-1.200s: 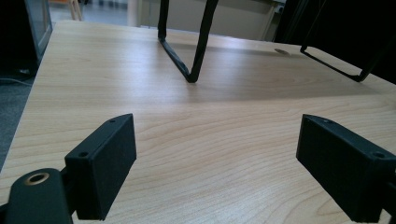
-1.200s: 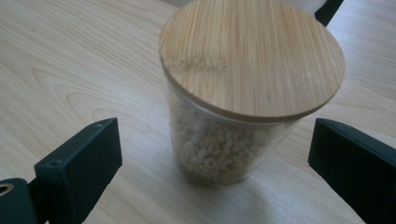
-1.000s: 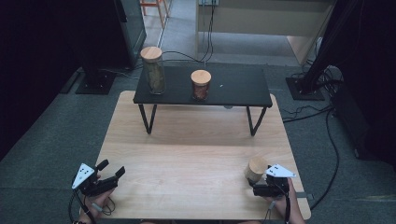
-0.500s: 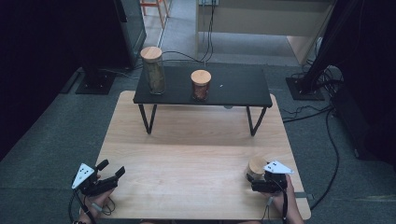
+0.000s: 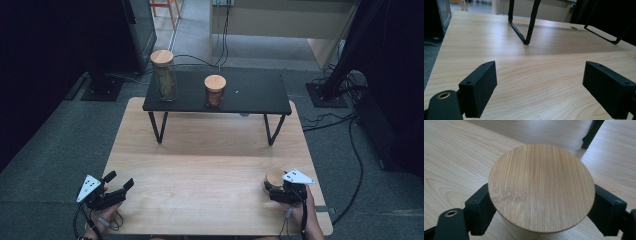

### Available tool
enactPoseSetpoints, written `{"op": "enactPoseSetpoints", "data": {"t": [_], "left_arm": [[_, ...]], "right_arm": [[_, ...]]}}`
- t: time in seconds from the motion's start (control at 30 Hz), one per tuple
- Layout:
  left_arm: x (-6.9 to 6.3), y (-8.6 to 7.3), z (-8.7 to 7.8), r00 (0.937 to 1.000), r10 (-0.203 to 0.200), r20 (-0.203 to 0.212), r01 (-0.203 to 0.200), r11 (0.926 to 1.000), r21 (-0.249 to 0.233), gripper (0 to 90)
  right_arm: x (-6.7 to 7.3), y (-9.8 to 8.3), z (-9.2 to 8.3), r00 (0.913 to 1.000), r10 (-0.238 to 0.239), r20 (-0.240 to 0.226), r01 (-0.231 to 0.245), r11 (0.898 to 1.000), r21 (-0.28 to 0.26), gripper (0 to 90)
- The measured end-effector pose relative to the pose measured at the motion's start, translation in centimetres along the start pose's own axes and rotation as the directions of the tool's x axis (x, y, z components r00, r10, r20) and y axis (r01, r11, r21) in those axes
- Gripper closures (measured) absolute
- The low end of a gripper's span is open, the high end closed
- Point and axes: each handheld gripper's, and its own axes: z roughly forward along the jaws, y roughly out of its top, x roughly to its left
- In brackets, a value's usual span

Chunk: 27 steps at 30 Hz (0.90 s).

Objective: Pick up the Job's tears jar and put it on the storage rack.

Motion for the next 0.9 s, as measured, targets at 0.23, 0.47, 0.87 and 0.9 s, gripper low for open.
{"op": "enactPoseSetpoints", "data": {"t": [0.23,0.47,0.87,0.9], "left_arm": [[-0.1,0.0,0.0,1.0000,0.001,-0.001,-0.001,1.0000,-0.001,12.2],[0.0,0.0,0.0,1.0000,0.001,-0.001,-0.001,1.0000,-0.001,12.2],[-0.1,0.0,0.0,1.0000,0.002,-0.002,-0.002,1.0000,0.001,12.2],[-0.1,0.0,0.0,1.0000,0.003,-0.003,-0.003,1.0000,0.001,12.2]], "right_arm": [[-0.2,0.3,0.1,0.9996,0.022,-0.019,-0.022,1.000,0.009,24.9],[-0.3,0.6,0.1,0.9996,0.022,-0.021,-0.021,1.000,0.018,25.1],[0.0,1.5,-0.6,0.9999,0.008,-0.012,-0.008,1.000,0.017,25.1],[-0.1,1.7,-0.7,0.9999,0.007,-0.014,-0.007,1.000,0.016,25.1]]}}
